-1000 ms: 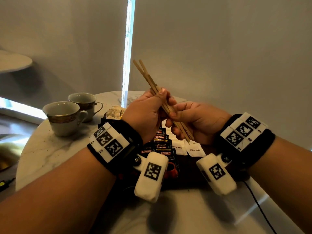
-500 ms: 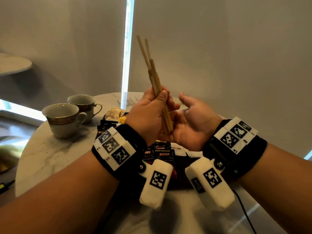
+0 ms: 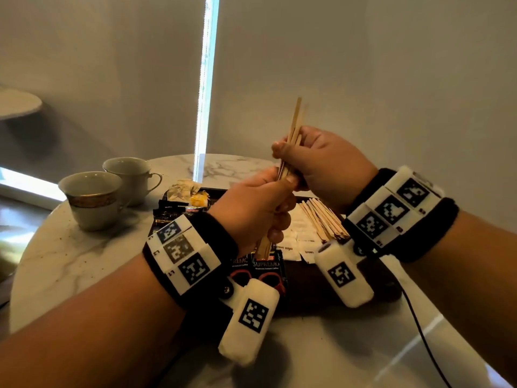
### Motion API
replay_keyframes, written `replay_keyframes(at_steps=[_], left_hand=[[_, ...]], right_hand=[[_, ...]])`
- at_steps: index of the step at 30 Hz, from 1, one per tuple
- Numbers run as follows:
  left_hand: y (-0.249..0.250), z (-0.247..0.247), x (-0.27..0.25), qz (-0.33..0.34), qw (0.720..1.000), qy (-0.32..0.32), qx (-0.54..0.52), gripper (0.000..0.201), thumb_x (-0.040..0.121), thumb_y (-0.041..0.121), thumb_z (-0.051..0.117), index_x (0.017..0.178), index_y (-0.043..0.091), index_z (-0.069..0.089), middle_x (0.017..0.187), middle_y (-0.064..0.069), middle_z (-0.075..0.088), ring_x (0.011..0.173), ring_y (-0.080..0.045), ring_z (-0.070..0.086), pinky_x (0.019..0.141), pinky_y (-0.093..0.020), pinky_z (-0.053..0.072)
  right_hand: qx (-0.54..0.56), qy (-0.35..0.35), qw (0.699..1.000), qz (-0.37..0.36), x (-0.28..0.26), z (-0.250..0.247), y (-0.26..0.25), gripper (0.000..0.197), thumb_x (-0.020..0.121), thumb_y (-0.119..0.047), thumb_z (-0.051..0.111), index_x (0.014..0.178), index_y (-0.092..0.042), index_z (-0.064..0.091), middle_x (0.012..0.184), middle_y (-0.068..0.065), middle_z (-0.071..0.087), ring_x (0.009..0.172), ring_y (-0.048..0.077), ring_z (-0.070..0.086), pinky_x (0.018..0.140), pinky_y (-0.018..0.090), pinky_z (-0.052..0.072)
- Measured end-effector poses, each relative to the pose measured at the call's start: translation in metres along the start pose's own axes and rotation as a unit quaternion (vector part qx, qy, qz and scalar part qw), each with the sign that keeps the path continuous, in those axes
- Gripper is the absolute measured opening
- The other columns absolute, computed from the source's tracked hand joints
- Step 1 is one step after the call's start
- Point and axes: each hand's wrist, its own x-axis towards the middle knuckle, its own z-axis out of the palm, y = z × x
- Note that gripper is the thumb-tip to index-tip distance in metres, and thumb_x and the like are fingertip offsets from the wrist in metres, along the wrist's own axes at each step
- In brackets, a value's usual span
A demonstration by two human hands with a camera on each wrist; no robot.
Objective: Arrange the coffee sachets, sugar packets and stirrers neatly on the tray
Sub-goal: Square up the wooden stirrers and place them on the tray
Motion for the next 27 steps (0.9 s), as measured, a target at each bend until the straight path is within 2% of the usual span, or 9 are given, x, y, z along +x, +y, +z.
replay_keyframes(at_steps=[4,7,11,14,16,17,22,25,27], left_hand=[[0.002,0.004,-0.002,-0.005,0.999,0.027,0.028,0.022,0.106,0.032,0.046,0.091,0.018,0.055,0.057,0.006,0.042,0.045,-0.008,0.036,0.041,-0.022,0.030],[0.002,0.006,-0.002,-0.021,0.999,0.016,0.040,0.024,0.106,0.033,0.045,0.091,0.016,0.053,0.057,0.006,0.040,0.045,-0.009,0.032,0.042,-0.021,0.027],[0.002,0.007,-0.005,-0.055,0.996,-0.028,0.072,0.023,0.106,0.031,0.046,0.087,0.018,0.053,0.061,0.004,0.040,0.049,-0.011,0.031,0.043,-0.022,0.027],[0.002,0.007,-0.005,-0.046,0.996,-0.032,0.067,0.024,0.106,0.031,0.046,0.085,0.020,0.051,0.061,0.005,0.040,0.049,-0.010,0.032,0.044,-0.022,0.027],[0.003,0.006,-0.005,-0.038,0.997,-0.025,0.060,0.023,0.105,0.031,0.047,0.086,0.019,0.050,0.060,0.005,0.040,0.048,-0.010,0.033,0.045,-0.022,0.027],[0.003,0.006,-0.005,-0.037,0.997,-0.024,0.060,0.022,0.105,0.032,0.048,0.087,0.018,0.050,0.060,0.005,0.040,0.048,-0.010,0.034,0.045,-0.022,0.028],[0.001,0.004,-0.003,-0.034,0.997,-0.030,0.058,0.024,0.106,0.029,0.045,0.085,0.018,0.049,0.061,0.004,0.040,0.048,-0.010,0.032,0.045,-0.022,0.027],[-0.001,0.004,-0.002,-0.032,0.997,-0.030,0.058,0.021,0.105,0.029,0.047,0.087,0.018,0.051,0.062,0.003,0.040,0.047,-0.011,0.034,0.045,-0.023,0.029],[-0.001,0.005,-0.003,-0.031,0.997,-0.033,0.057,0.019,0.104,0.028,0.048,0.088,0.019,0.052,0.063,0.002,0.041,0.047,-0.011,0.036,0.045,-0.024,0.031]], right_hand=[[-0.004,-0.007,1.000,0.004,-0.001,-0.002,0.004,0.030,0.099,-0.047,0.050,0.093,-0.022,0.066,0.069,-0.007,0.063,0.060,0.008,0.058,0.060,0.030,0.051],[-0.014,0.056,0.998,0.022,0.006,-0.017,0.002,0.043,0.096,-0.060,0.040,0.108,-0.024,0.059,0.089,-0.005,0.061,0.081,0.012,0.059,0.072,0.031,0.050],[0.019,0.145,0.989,-0.019,0.016,-0.039,-0.008,0.040,0.102,-0.054,0.036,0.126,-0.026,0.051,0.110,-0.004,0.062,0.104,0.014,0.063,0.088,0.037,0.056],[-0.127,-0.020,0.990,-0.059,0.008,-0.034,-0.008,0.037,0.106,-0.045,0.029,0.116,-0.030,0.061,0.104,-0.010,0.068,0.096,0.000,0.063,0.088,0.030,0.055],[-0.159,-0.146,0.975,-0.044,-0.001,-0.025,-0.007,0.045,0.103,-0.050,0.028,0.115,-0.029,0.066,0.105,-0.009,0.071,0.096,0.004,0.066,0.086,0.026,0.055],[-0.155,-0.167,0.973,-0.040,-0.004,-0.022,-0.007,0.050,0.100,-0.054,0.028,0.116,-0.028,0.067,0.106,-0.008,0.071,0.097,0.007,0.067,0.086,0.026,0.055],[-0.068,-0.042,0.996,-0.040,0.005,-0.023,-0.007,0.059,0.100,-0.059,0.019,0.124,-0.025,0.061,0.116,-0.007,0.067,0.108,0.009,0.063,0.098,0.036,0.049],[-0.138,-0.158,0.977,-0.032,0.000,-0.016,-0.003,0.082,0.081,-0.074,0.009,0.132,-0.032,0.057,0.120,-0.010,0.065,0.108,0.005,0.061,0.094,0.031,0.047],[-0.156,-0.190,0.969,-0.020,-0.001,-0.011,-0.001,0.089,0.073,-0.081,0.007,0.133,-0.037,0.057,0.121,-0.011,0.065,0.106,0.004,0.061,0.090,0.030,0.049]])
